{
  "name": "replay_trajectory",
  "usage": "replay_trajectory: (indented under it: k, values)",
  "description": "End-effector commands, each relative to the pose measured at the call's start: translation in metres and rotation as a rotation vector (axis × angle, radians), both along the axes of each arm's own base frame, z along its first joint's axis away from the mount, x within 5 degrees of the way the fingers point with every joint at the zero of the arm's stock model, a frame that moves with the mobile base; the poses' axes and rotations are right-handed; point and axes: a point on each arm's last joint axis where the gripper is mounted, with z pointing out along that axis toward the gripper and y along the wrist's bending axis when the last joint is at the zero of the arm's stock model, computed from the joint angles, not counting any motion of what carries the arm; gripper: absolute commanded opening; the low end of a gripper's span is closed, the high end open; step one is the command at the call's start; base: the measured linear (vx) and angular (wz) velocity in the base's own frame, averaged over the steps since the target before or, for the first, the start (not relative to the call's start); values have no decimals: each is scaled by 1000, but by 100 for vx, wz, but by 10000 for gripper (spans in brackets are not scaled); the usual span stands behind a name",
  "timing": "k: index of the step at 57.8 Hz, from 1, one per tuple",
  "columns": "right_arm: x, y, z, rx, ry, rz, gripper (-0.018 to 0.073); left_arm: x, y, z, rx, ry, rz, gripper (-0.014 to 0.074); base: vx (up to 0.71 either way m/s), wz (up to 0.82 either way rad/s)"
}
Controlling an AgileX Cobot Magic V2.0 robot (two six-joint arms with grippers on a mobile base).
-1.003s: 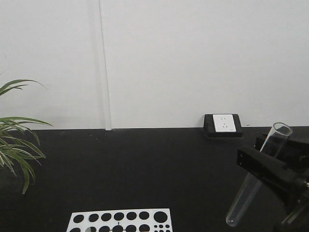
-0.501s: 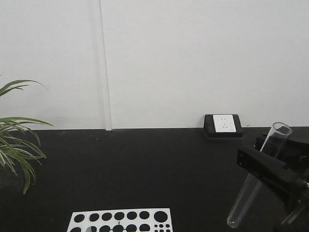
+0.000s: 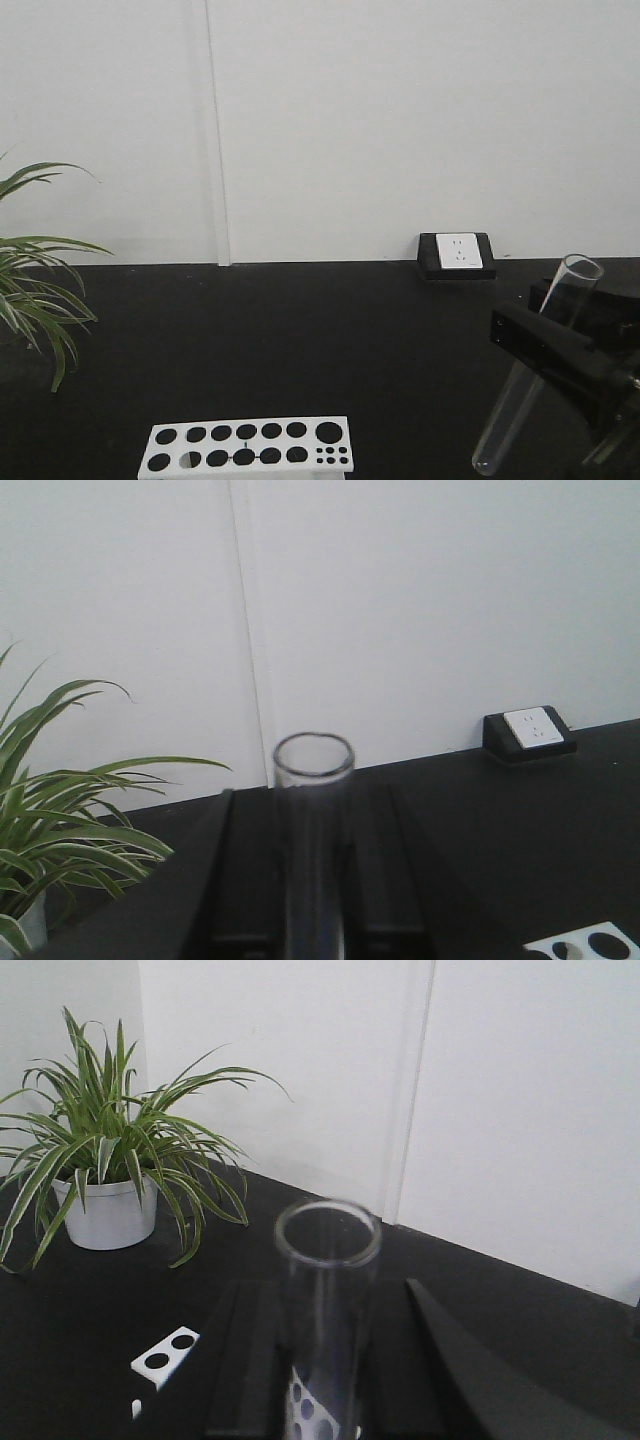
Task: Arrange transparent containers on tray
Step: 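Turn the base away from the rack holding both tubes upright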
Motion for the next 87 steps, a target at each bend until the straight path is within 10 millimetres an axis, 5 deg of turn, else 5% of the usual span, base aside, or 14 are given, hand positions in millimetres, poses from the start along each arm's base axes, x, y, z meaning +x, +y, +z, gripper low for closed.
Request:
replay_trajectory:
  k: [1, 87]
  values:
    - [-3, -1, 18, 51, -107, 15, 113, -3, -2, 17, -26, -99, -30, 146, -8, -5]
    - [-3, -1, 18, 48, -104, 14, 113, -3, -2, 17, -26, -99, -30, 146, -26, 3]
